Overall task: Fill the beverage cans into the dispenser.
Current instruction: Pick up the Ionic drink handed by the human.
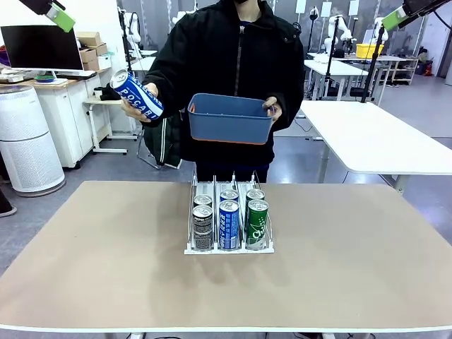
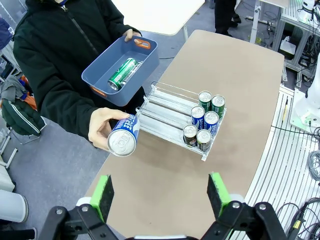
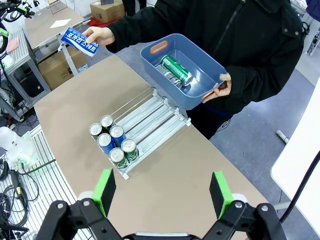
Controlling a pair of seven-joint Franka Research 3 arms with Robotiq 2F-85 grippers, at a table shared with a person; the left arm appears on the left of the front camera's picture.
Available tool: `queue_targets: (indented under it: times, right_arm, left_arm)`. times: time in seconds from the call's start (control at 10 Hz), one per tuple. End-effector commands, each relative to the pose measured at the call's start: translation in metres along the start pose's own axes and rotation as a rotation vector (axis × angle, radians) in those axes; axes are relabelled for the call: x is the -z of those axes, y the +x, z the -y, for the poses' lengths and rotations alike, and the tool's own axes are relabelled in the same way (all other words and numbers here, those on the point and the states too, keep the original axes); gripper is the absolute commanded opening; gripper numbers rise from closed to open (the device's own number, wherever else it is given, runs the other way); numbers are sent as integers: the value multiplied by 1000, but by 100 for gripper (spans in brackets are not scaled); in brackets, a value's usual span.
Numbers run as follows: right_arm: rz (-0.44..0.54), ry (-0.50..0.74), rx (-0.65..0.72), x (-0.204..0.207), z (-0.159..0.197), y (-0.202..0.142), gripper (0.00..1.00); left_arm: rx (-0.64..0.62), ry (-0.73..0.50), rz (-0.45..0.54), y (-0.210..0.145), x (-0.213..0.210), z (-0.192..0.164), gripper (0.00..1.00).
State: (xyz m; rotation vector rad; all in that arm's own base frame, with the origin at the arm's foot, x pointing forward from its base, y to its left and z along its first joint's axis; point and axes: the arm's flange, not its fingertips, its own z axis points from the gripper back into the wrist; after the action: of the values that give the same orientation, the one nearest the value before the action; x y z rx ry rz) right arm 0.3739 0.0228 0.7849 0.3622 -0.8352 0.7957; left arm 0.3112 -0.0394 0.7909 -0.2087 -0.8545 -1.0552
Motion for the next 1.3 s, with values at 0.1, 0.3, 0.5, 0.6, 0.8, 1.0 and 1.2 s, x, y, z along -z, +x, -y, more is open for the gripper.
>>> queue_targets:
  times: [0.1,0.3,0.5,0.6,0.8,1.0,1.2]
  right_arm:
    - [5,-6,3,1,1,-1,100]
    - [5,-6,3,1,1,-1,100]
    - [5,-6,3,1,1,-1,100]
    - [5,-6,3,1,1,-1,100]
    - [5,-6,3,1,1,-1,100]
    - [5,-6,3,1,1,-1,100]
    - [5,-6,3,1,1,-1,100]
  left_arm:
    - [-121,57,3,1,29,-18,100]
    - [-133,22,-11,0,47,-20,100]
    - [-129,-15,-8,-3,72,-35,100]
    - [-124,-30,-24,-9,82,-41,100]
    - [-127,-15,-36,-13,105,-45,100]
    - [-99,26,-40,-19,118,-56,100]
    - [-120,51,-51,-20,128,-54,100]
